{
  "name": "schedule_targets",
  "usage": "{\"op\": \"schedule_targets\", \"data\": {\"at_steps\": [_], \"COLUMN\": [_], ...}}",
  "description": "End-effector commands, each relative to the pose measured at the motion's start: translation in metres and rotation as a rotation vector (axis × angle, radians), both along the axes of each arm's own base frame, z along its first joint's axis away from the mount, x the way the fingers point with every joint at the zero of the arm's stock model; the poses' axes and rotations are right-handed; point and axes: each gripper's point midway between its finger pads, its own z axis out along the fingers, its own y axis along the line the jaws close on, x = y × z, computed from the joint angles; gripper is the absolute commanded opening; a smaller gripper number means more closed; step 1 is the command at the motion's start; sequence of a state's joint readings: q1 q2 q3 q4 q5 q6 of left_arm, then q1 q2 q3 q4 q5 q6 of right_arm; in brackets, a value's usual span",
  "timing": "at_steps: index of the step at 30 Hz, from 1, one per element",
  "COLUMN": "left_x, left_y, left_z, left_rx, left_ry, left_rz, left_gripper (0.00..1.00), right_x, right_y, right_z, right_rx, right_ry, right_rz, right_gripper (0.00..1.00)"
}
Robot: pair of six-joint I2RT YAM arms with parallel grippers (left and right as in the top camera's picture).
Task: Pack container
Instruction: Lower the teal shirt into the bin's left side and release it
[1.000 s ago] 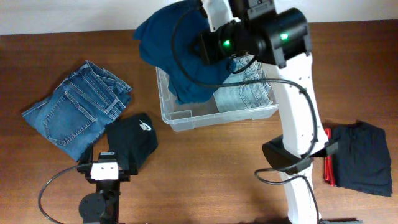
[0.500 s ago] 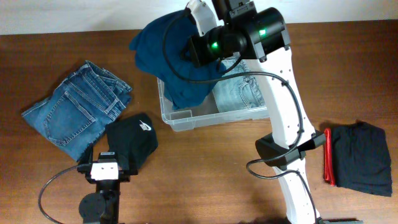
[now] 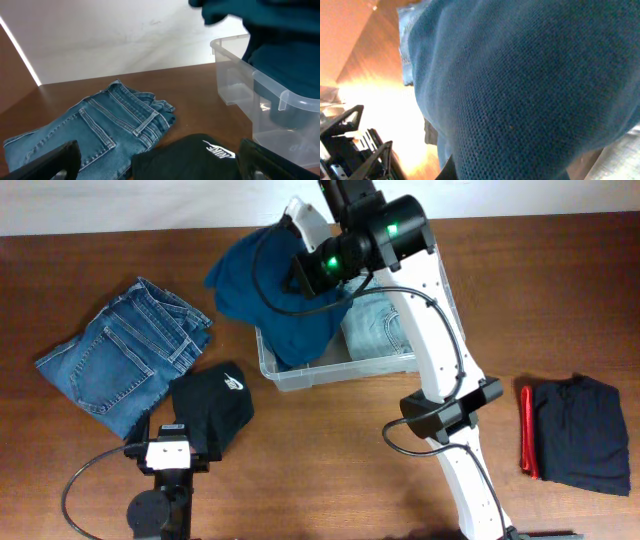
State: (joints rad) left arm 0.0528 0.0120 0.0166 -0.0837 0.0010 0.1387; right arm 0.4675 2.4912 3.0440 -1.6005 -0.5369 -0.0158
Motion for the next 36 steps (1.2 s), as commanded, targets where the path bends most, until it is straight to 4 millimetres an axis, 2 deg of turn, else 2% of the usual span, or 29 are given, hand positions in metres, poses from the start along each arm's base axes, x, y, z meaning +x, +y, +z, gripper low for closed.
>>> {"op": "schedule_targets", "data": {"at_steps": [1, 6, 15, 21, 27, 30, 36], "left_x": [0.000, 0.000, 0.000, 0.000, 0.000, 0.000, 0.000], "left_y": [-0.001, -0.001, -0.001, -0.001, -0.001, -0.001, -0.001], "left_z": [-0.002, -0.002, -0.002, -0.002, -0.002, -0.002, -0.002], "left_rx": [0.015, 0.015, 0.015, 0.015, 0.015, 0.015, 0.015], "left_ry": [0.002, 0.002, 0.002, 0.002, 0.002, 0.002, 0.002], "left_rz": [-0.008, -0.008, -0.008, -0.008, -0.008, -0.008, -0.008], "left_gripper": [1.00, 1.00, 1.00, 1.00, 1.00, 1.00, 1.00], "right_x": [-0.001, 0.004, 0.013, 0.015, 0.022, 0.030, 0.034], "right_y": [0.007, 0.005, -0.018, -0.018, -0.027, -0.041, -0.048], "right_z": [-0.011, -0.023, -0.034, -0.040, -0.060, -0.076, -0.093], "right_rx": [0.013, -0.010, -0.079, -0.087, -0.119, -0.177, -0.217], "right_ry": [0.018, 0.031, 0.045, 0.047, 0.089, 0.114, 0.137], "right_rz": [0.045, 0.036, -0.020, -0.011, -0.033, -0.090, -0.106], "right_gripper": [0.04, 0.04, 0.04, 0.04, 0.04, 0.04, 0.04]}}
